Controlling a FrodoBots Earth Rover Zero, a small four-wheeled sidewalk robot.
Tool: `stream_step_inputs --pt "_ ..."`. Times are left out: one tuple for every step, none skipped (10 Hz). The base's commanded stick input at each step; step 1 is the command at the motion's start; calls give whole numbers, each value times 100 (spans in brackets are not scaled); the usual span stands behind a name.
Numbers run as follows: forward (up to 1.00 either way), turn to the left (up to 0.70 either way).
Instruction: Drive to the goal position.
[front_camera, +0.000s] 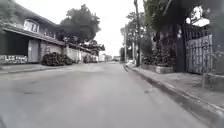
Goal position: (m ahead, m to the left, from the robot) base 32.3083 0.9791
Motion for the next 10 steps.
stream_step_inputs --pt "100 0" --pt "100 0" --pt "100 0" --pt "100 0" --pt "100 0" --pt "100 0" --pt "100 -17" --pt "100 -40" --pt "100 -40" --pt "100 -40"
